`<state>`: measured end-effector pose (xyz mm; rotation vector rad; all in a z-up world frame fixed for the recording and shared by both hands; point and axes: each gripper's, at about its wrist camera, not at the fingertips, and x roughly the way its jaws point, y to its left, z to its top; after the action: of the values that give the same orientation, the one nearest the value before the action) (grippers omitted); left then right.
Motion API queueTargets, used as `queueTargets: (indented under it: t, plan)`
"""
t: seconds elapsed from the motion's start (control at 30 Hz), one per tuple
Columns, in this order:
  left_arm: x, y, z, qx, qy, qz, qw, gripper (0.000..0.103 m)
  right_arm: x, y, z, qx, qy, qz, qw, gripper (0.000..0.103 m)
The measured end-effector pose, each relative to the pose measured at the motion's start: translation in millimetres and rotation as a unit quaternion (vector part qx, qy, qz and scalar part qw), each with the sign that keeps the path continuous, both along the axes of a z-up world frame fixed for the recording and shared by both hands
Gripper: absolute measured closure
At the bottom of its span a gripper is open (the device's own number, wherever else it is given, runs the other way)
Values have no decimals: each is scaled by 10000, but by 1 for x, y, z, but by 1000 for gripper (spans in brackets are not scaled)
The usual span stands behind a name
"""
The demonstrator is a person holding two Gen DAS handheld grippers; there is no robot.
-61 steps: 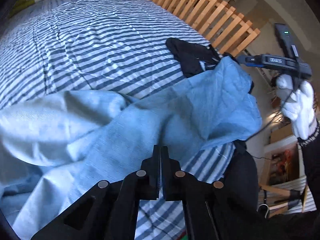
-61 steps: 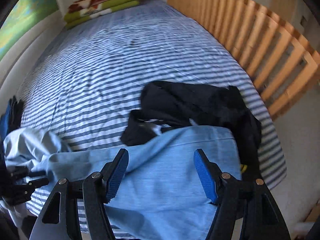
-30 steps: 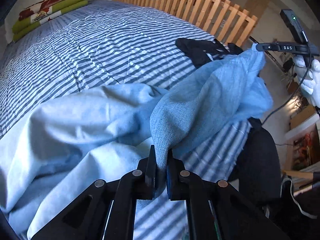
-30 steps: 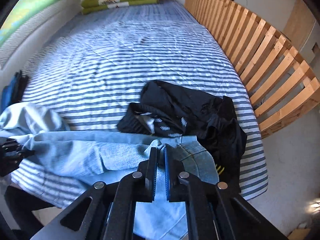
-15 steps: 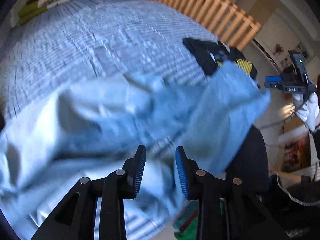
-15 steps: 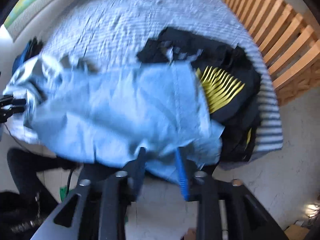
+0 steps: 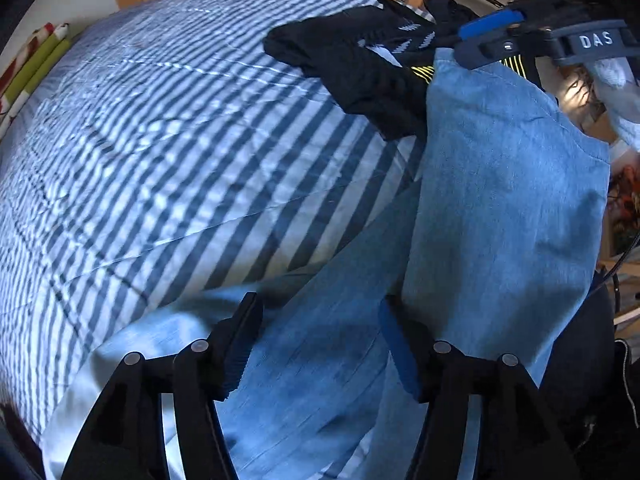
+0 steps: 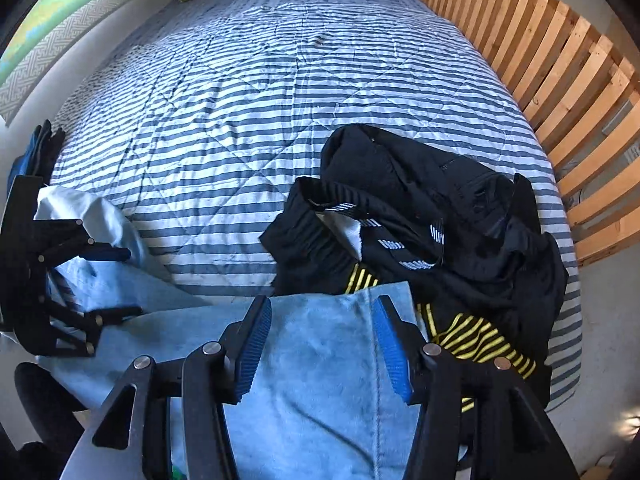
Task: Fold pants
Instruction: 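Lay the denim shirt flat on the bed with both tools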
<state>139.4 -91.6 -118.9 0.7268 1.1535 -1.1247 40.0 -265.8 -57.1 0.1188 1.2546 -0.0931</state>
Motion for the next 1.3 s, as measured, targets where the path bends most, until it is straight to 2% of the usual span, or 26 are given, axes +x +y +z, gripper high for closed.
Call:
queueTargets:
  t: [0.03, 0.1, 0.13, 0.2, 0.27, 0.33, 0.4, 0.43, 0.5, 0.53, 0.6, 0.63, 0.67, 0.73, 0.8, 0.9, 0.97, 1.0, 1.03, 1.1, 1.13, 1.17, 1.2, 1.23, 1.27, 1.3]
  plan:
    - [-3, -3, -2, -20, 31, -75, 10000, 64, 4, -4, -6, 126, 42, -11, 9999, 54]
    - [-11, -7, -6, 91, 47, -175, 9998, 90, 11, -8, -17, 281, 125, -39, 9995, 54]
    - [-13, -6, -6, 68, -9, -168, 9998, 96, 15, -7, -24, 285, 235, -14, 9993, 54]
    - [-4, 2, 2, -95, 232, 37, 9997, 98, 16, -1, -34, 226, 469, 124, 9986, 54]
    - [10, 16, 17, -412, 429, 319, 9977, 99, 6, 7, -35, -95, 558, 296, 9980, 65]
    - [24, 32, 32, -564, 274, 589, 9963, 100, -10, 12, -33, -382, 566, 551, 9961, 79]
    - [41, 50, 46, -704, 181, 935, 9930, 101, -29, 13, -32, -392, 590, 679, 9952, 83]
    - [49, 60, 54, -764, -18, 1085, 9912, 103, -38, 14, -32, -412, 627, 724, 9946, 83]
    - [74, 86, 71, -787, -585, 1712, 9803, 103, -51, 17, -34, -423, 726, 774, 9935, 83]
    - [90, 104, 76, -860, -545, 2080, 9728, 103, -56, 20, -36, -443, 785, 817, 9926, 83]
    - [115, 146, 83, -1279, 10, 2641, 9560, 103, -63, 24, -36, -503, 809, 940, 9910, 83]
    - [118, 160, 83, -1346, 257, 2647, 9545, 103, -63, 23, -33, -536, 802, 899, 9913, 82]
    - [118, 170, 84, -1315, 255, 2646, 9550, 103, -59, 22, -29, -493, 735, 833, 9926, 81]
    - [111, 184, 87, -1203, -7, 2606, 9579, 103, -47, 22, -16, -393, 460, 747, 9954, 70]
    - [107, 193, 82, -1098, 71, 2584, 9598, 103, -28, 33, -5, -457, 221, 845, 9951, 62]
    - [108, 211, 73, -820, -67, 2681, 9599, 97, 5, 71, 2, -244, 51, 1387, 9900, 60]
    - [114, 228, 67, -696, -231, 2802, 9571, 74, 18, 100, -3, -239, 100, 1823, 9829, 52]
    - [117, 237, 65, -616, -295, 2916, 9541, 41, 24, 117, -11, -261, 210, 2069, 9778, 47]
    - [124, 244, 62, -558, -332, 2990, 9520, 18, 28, 134, -21, -300, 374, 2304, 9719, 46]
    - [131, 258, 56, -427, -387, 2992, 9524, 14, 31, 158, -38, -498, 602, 2554, 9637, 46]
    - [134, 264, 49, -327, -386, 3003, 9525, 16, 32, 167, -48, -676, 688, 2607, 9606, 47]
    - [136, 269, 41, -283, -369, 3032, 9518, 24, 35, 175, -57, -880, 778, 2571, 9592, 51]
    - [138, 272, 29, -155, -186, 3044, 9522, 70, 38, 180, -63, -983, 872, 2506, 9591, 73]
    - [140, 273, 18, 15, -46, 3081, 9514, 99, 43, 183, -68, -966, 1012, 2410, 9604, 92]
    - [139, 275, 10, 149, -58, 3146, 9491, 102, 48, 186, -68, -1015, 1045, 2272, 9629, 94]
    - [137, 276, 7, 119, -150, 3133, 9495, 102, 53, 189, -64, -1170, 989, 2157, 9644, 97]
